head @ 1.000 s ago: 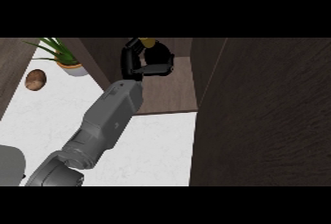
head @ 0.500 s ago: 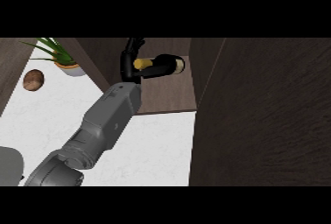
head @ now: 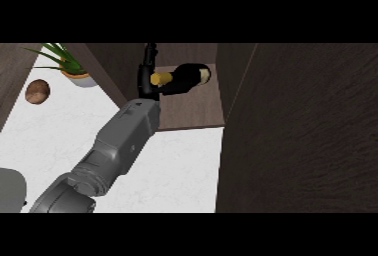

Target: Pick up the wine, place it into the cabinet and close the cabinet

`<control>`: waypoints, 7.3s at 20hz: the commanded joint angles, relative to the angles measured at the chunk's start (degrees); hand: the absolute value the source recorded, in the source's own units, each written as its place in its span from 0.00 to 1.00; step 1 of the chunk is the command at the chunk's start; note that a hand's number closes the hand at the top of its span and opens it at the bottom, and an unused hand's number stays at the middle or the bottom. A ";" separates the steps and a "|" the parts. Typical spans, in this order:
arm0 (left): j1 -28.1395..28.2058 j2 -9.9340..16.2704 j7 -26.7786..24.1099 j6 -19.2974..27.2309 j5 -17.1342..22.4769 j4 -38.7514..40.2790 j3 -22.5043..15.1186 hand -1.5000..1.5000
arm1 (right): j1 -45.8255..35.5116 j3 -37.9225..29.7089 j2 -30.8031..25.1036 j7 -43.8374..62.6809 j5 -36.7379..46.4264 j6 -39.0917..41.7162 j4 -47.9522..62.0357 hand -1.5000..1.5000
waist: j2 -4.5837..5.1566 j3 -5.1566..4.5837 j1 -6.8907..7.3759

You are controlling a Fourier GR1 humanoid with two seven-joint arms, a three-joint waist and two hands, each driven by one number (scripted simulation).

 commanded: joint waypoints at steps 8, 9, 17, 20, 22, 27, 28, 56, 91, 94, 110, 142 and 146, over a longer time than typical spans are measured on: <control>3.58 2.09 -3.51 -3.47 0.66 -0.43 1.97 0.00 | -1.09 -0.51 -0.65 1.58 -2.75 0.51 -2.42 0.00 | 0.40 -0.22 0.07; 3.21 2.24 -4.20 -2.33 0.42 -0.42 1.91 0.00 | -0.46 0.21 -0.49 1.39 -2.25 0.59 -3.86 0.00 | 0.45 -0.22 -0.39; 4.99 -0.05 -7.25 -5.82 -0.64 -0.49 1.39 0.00 | 1.59 -0.34 -0.54 0.70 -3.71 0.91 -2.42 0.00 | 0.36 -0.17 -0.34; 4.34 0.69 -4.53 -10.17 -1.22 -0.56 0.88 0.00 | -0.42 -2.26 -0.81 -0.96 -4.70 1.37 -0.49 0.00 | 0.07 -0.15 0.87; 2.18 -0.05 -3.26 -9.85 -0.53 -1.14 1.08 0.00 | -1.85 -0.94 -0.56 1.82 -2.92 -0.08 -0.50 0.00 | -0.03 -0.20 0.63; 4.32 -0.05 -5.76 -11.22 0.64 -1.39 0.83 0.00 | -1.98 0.59 0.26 2.22 -2.19 -1.00 -0.95 0.00 | -0.10 -0.21 0.35; 4.23 -0.05 -5.39 -12.08 1.03 -1.91 1.11 0.00 | -1.50 -0.52 -0.75 2.93 -3.59 -0.34 -2.95 0.00 | -0.28 -0.19 0.65; 31.67 -0.05 -0.21 7.73 21.50 -46.35 -37.69 0.00 | -0.07 -2.67 -2.62 3.31 -2.99 -1.75 -3.46 0.00 | -1.44 -0.11 3.56; 68.36 21.71 13.42 7.94 5.16 -104.18 -45.57 0.00 | 4.43 1.42 -3.68 2.82 -7.05 5.99 -2.45 1.00 | -1.27 -0.12 4.04; 74.66 29.13 13.16 5.60 5.49 -111.26 -43.69 0.00 | 5.78 0.91 -4.77 6.03 -7.52 5.61 -7.51 1.00 | -1.39 -0.14 4.21; 83.15 37.91 11.03 -4.58 17.41 -116.59 -23.60 0.00 | 12.01 24.41 -1.10 9.46 -6.10 8.77 -7.56 1.00 | -1.67 -0.18 4.28; 86.04 41.11 16.35 -22.23 26.38 -111.84 -9.07 0.00 | -25.07 45.65 -0.07 11.24 12.57 -32.82 11.51 1.00 | -1.28 -0.37 5.63; 84.58 40.61 17.48 -21.40 27.20 -112.05 -8.36 0.00 | -30.82 42.17 -0.15 10.12 7.53 -35.20 16.66 1.00 | -0.96 -0.38 6.71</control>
